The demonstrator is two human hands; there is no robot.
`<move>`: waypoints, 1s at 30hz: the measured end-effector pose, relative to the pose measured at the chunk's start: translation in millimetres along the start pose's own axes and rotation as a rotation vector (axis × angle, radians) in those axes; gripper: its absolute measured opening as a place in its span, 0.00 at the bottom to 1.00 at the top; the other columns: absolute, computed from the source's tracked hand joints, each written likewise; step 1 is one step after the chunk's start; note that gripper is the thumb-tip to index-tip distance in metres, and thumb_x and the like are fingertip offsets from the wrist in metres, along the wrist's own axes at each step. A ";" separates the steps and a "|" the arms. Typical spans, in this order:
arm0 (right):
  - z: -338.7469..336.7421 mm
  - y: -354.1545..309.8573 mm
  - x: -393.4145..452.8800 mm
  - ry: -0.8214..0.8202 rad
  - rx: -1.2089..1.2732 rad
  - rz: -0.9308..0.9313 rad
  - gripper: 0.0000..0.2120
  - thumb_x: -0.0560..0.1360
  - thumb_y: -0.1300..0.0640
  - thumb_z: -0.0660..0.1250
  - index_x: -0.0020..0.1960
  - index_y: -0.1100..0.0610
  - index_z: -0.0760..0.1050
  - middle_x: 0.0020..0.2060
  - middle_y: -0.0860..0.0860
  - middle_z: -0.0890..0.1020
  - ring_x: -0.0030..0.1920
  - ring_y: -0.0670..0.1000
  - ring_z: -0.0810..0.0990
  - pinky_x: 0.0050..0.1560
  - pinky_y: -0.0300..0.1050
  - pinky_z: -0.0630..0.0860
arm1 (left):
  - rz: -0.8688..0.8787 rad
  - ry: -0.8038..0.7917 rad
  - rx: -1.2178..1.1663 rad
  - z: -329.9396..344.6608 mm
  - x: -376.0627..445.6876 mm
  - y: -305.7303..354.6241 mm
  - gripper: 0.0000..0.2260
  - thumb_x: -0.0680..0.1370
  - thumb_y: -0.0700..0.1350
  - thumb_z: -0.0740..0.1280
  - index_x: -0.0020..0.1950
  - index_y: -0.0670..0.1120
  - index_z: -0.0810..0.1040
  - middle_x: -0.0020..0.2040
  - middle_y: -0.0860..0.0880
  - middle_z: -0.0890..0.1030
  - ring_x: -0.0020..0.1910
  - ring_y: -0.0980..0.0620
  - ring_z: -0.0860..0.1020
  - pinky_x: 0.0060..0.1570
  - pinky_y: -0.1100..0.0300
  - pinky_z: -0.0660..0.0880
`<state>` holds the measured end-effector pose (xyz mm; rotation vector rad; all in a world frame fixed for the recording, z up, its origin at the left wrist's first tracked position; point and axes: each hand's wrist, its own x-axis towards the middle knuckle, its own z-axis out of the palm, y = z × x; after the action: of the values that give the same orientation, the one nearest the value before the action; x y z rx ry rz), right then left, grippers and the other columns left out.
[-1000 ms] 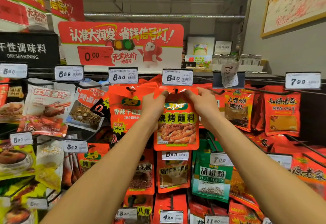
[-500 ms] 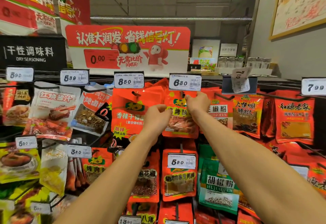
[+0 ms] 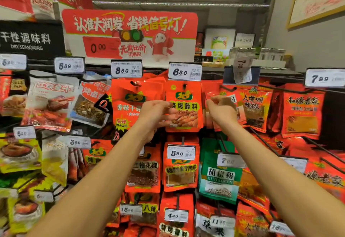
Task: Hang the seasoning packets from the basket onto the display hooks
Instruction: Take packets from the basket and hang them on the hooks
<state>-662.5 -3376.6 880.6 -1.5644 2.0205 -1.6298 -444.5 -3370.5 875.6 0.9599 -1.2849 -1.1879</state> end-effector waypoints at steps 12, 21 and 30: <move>-124.9 90.4 -123.3 -0.360 0.603 0.209 0.08 0.79 0.65 0.64 0.42 0.62 0.78 0.30 0.57 0.82 0.25 0.52 0.80 0.24 0.38 0.75 | -0.077 -0.044 0.029 35.4 -108.1 -43.6 0.09 0.83 0.43 0.63 0.48 0.45 0.82 0.39 0.47 0.86 0.32 0.54 0.82 0.32 0.64 0.78; -124.8 240.7 -220.8 -0.495 0.523 0.631 0.11 0.80 0.66 0.63 0.39 0.61 0.78 0.26 0.57 0.81 0.23 0.52 0.79 0.22 0.38 0.73 | -0.463 0.103 0.010 68.1 -209.0 -188.6 0.09 0.82 0.40 0.62 0.47 0.44 0.81 0.37 0.47 0.85 0.30 0.52 0.80 0.30 0.62 0.76; -75.0 384.6 -348.7 -0.682 0.189 1.023 0.07 0.79 0.62 0.66 0.42 0.60 0.79 0.29 0.55 0.82 0.24 0.51 0.79 0.24 0.39 0.74 | -0.988 0.221 0.086 58.9 -306.0 -372.9 0.06 0.81 0.41 0.65 0.49 0.45 0.82 0.40 0.46 0.84 0.34 0.51 0.80 0.34 0.61 0.76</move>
<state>-789.2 -3108.8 447.8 -0.6278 1.7030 -0.7164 -515.8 -3129.2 459.8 1.8370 -0.6572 -1.6863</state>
